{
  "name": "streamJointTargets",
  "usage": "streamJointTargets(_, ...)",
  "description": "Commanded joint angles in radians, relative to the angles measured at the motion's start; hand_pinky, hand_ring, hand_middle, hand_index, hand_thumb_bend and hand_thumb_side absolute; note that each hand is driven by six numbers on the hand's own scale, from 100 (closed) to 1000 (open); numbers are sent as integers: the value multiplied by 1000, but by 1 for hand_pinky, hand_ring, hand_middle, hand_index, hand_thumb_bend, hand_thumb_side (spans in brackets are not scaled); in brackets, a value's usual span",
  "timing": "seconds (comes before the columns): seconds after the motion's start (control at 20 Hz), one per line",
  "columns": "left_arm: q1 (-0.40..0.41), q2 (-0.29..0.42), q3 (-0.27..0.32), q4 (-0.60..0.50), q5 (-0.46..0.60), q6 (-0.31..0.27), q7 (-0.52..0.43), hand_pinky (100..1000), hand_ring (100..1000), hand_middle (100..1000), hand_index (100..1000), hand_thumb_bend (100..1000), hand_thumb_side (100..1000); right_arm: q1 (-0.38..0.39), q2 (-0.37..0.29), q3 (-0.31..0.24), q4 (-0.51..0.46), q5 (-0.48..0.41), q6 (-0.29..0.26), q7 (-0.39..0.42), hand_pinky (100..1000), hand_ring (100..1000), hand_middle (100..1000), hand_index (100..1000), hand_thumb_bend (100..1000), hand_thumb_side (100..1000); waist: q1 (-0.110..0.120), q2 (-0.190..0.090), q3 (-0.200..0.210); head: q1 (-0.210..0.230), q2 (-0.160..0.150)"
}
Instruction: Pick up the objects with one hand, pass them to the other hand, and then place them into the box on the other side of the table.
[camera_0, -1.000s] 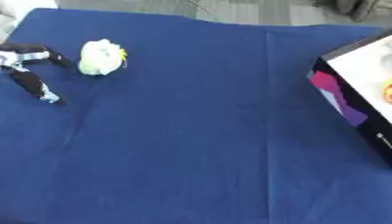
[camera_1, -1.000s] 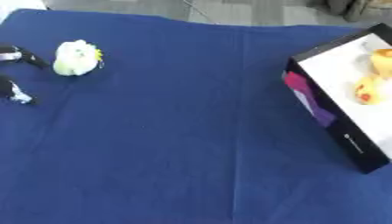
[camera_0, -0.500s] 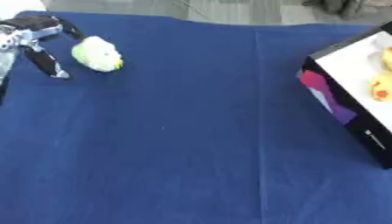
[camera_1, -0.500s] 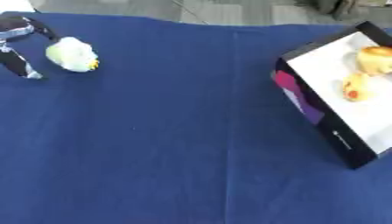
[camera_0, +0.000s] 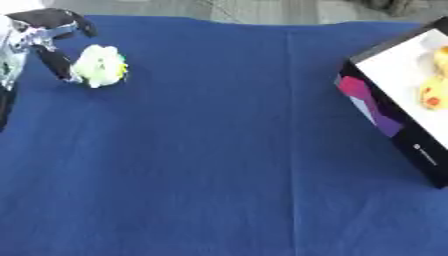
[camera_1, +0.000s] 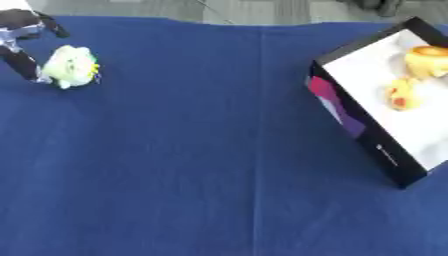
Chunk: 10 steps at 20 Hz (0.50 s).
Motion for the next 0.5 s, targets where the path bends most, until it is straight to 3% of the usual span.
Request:
streamJointTargets(0.05, -19, 21, 10, -9, -19, 2, 11, 890, 909, 777, 859, 646, 126, -15, -19, -5, -15, 8, -2, 1, 958, 1000, 1000, 1000, 100, 230, 1, -18, -6, 11, -19)
streamJointTargets(0.5, -2, 13, 21, 20, -53, 26, 48, 878, 904, 770, 849, 540, 100, -22, -8, 6, -15, 18, 7, 5, 958, 1000, 1000, 1000, 100, 232, 1, -7, -27, 28, -27)
